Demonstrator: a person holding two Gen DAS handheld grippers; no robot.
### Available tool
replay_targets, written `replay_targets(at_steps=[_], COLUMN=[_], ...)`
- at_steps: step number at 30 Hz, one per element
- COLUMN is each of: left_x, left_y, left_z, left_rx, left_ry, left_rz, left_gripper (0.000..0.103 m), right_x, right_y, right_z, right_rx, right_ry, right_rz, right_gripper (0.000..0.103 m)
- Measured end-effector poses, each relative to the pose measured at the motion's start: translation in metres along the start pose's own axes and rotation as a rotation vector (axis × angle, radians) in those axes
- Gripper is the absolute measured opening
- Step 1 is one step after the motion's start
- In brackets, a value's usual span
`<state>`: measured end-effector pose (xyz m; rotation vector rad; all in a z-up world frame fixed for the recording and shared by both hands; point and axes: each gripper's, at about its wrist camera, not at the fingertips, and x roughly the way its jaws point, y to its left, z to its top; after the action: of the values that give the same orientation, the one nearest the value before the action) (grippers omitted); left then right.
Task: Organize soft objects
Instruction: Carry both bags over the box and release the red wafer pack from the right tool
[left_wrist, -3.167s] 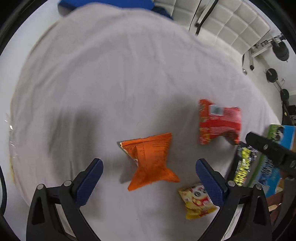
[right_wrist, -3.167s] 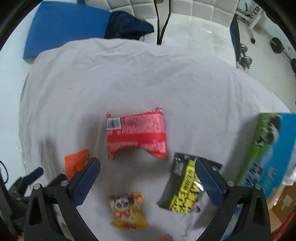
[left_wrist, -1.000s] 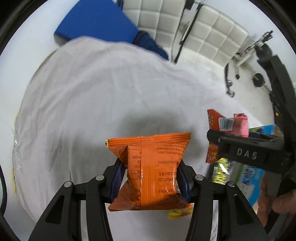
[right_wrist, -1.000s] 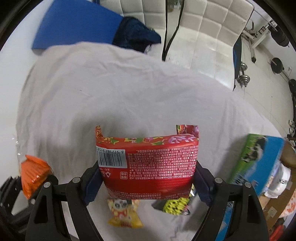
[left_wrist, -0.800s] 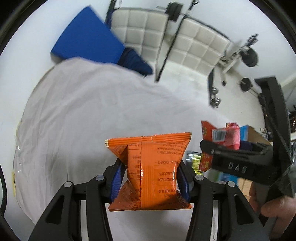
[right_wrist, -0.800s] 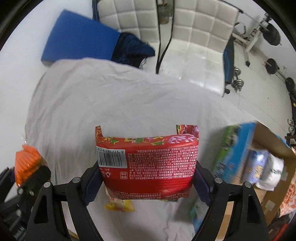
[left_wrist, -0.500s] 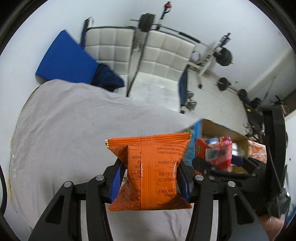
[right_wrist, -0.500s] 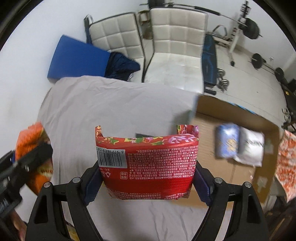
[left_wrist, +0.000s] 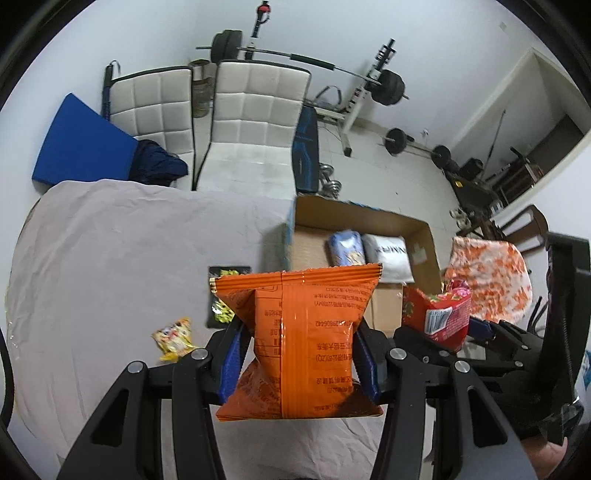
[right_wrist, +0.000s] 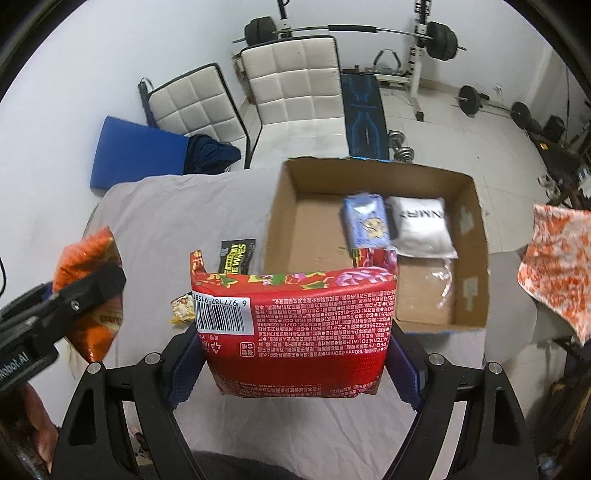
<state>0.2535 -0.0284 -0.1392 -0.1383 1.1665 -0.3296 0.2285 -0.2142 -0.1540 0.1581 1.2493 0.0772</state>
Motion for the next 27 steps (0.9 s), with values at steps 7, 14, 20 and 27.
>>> replay_targets(at_steps=[7,14,20,27], left_x=[0.014,0.057,0.117,0.183], left_y=[-0.039,-0.06,-0.067,-0.072], left_z=[-0.015,-0.003,0.015,0.038], left_rx=[0.041,0.063,0.05,0.032], left_ry=[0.043,0.069,0.135,0.228], left_rz=[-0.004,0.022,0.038,0.052], left_gripper=[0.048,0.048,0.048,0.048], right_x=[-0.005,0.017,0.063,0.117], right_y=[-0.037,-0.077,-0.123,-0.154], right_z=[-0.011,-0.004,0.01,0.023], right_rx=[0.047,0.079,0.117,0.109], right_ry=[0.001,0.039,0.094,0.176], right_rz=[-0.003,-0.027,-0.062,-0.094], right_gripper=[0.087,0.087,0.087,0.087])
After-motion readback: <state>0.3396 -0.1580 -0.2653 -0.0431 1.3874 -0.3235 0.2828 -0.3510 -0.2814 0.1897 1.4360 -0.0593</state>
